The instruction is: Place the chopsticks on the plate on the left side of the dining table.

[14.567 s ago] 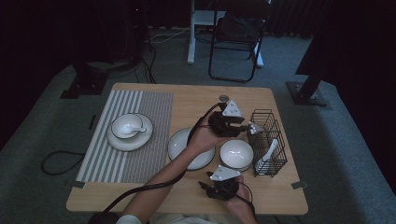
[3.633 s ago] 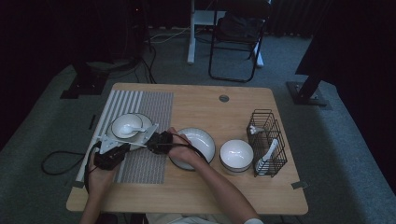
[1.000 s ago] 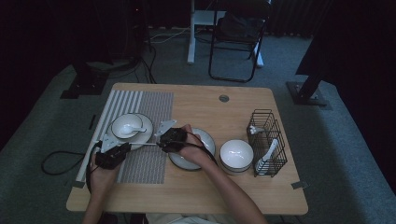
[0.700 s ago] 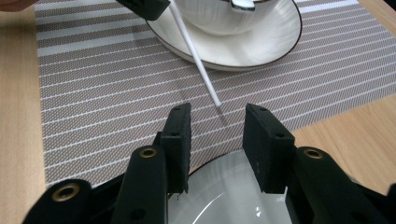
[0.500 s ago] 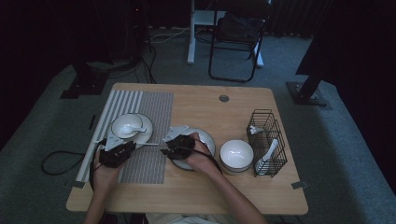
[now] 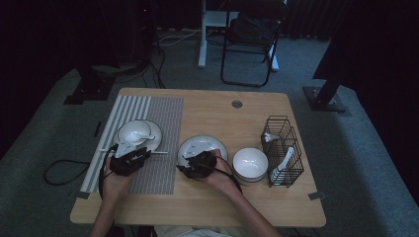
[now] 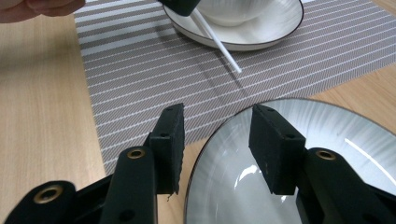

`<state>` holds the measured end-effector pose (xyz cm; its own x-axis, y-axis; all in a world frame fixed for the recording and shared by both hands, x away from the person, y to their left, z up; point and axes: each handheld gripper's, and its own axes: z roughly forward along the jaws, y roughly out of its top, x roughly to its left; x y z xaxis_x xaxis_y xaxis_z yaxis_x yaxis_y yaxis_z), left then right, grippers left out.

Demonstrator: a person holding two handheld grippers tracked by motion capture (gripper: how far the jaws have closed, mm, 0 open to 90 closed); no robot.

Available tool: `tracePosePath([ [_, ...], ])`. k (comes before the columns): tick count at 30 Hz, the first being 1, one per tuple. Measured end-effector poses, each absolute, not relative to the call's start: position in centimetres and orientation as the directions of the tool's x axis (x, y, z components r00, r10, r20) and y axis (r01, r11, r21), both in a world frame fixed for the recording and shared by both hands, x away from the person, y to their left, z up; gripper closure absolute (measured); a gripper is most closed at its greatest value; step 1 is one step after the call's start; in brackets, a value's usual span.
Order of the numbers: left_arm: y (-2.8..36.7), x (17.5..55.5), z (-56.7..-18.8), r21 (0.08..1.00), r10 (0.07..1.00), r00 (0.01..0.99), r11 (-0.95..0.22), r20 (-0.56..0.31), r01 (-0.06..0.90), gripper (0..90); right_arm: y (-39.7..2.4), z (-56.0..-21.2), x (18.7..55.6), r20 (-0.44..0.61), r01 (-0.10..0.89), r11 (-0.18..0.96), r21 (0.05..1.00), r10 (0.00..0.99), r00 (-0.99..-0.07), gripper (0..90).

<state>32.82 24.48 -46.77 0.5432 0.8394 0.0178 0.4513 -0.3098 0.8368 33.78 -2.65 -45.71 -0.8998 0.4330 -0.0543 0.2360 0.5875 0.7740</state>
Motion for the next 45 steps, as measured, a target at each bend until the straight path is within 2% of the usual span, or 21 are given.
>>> tracePosePath([
  [26, 19.3, 34.4, -44.7, 0.846, 0.759, 0.651, -0.358, 0.017, 0.395, 70.1, -6.3, -46.6, 30.3, -0.065, 0.239, 0.559, 0.794, 0.469, -0.881, 56.3],
  [45, 16.3, 35.3, -43.4, 0.847, 0.711, 0.703, -0.388, 0.023, 0.364, 67.6, -9.2, -47.9, 28.2, -0.066, 0.256, 0.547, 0.797, 0.501, -0.863, 53.9],
])
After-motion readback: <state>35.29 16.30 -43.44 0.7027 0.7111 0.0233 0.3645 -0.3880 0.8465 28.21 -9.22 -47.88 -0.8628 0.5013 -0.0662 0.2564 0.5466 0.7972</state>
